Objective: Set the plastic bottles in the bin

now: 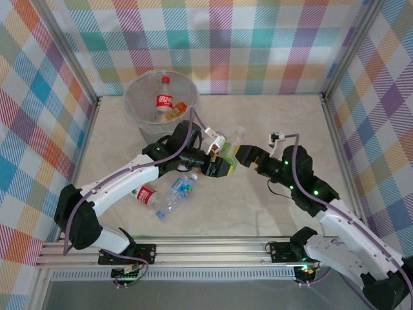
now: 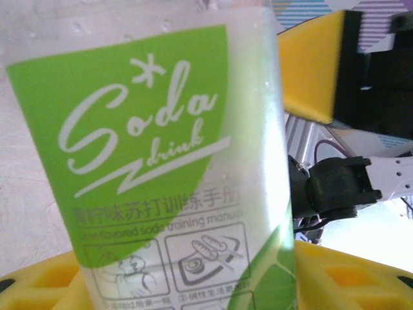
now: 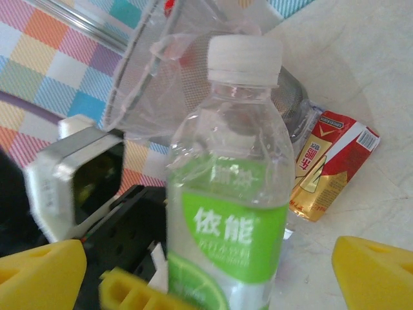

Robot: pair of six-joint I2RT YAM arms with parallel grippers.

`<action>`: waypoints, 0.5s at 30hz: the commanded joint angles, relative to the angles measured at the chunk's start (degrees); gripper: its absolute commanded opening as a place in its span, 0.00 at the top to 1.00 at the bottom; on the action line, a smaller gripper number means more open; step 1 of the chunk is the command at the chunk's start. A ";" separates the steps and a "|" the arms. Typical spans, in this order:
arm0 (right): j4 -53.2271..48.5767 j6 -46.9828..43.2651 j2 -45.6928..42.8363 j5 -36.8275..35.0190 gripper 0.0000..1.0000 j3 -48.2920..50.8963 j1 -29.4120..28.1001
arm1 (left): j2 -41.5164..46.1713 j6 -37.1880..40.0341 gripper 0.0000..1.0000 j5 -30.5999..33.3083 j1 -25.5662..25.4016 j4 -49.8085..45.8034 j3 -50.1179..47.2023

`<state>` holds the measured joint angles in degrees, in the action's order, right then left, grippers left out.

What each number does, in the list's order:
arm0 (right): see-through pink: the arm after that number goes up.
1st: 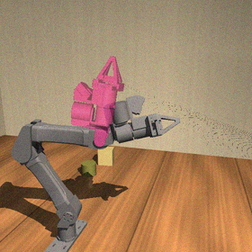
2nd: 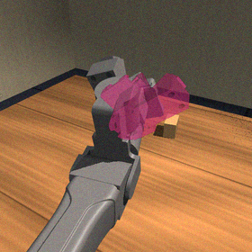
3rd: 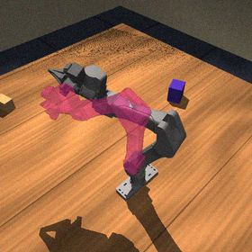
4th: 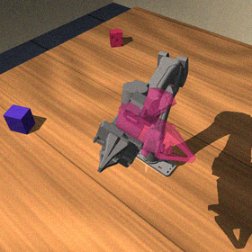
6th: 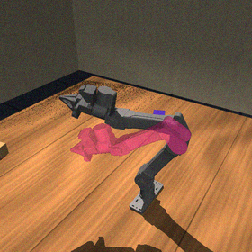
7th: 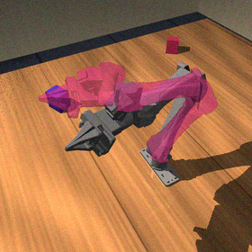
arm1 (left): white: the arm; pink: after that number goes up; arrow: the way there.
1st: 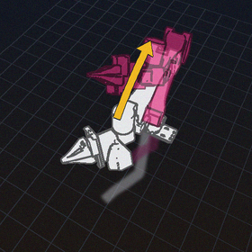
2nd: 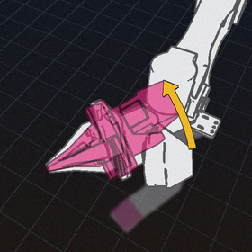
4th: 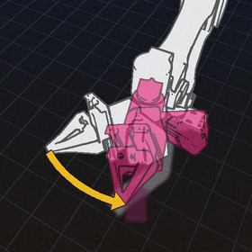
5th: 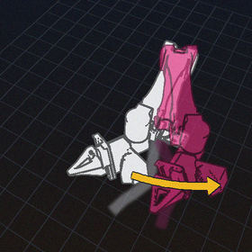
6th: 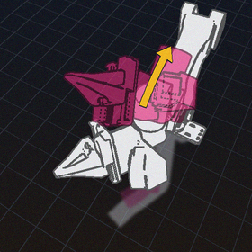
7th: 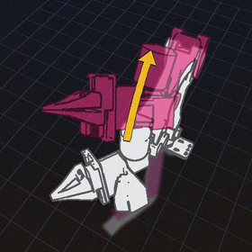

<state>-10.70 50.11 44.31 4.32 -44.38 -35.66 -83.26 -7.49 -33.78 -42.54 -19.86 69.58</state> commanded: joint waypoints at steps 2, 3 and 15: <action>-7.18 -3.85 -5.32 0.64 0.00 -2.04 -0.20 | -0.11 3.57 0.41 2.02 0.47 -1.73 1.71; -8.06 -4.57 -5.99 1.11 0.00 -2.41 -0.20 | -0.01 3.79 0.41 2.44 0.52 -2.05 1.76; -13.46 -17.85 -3.92 9.74 0.00 -4.49 -0.20 | 2.61 6.59 0.41 12.23 1.42 -2.68 -0.54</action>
<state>-22.35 38.48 39.27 10.37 -46.37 -35.66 -83.11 -3.22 -26.41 -42.24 -21.98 69.58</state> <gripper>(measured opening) 0.996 0.591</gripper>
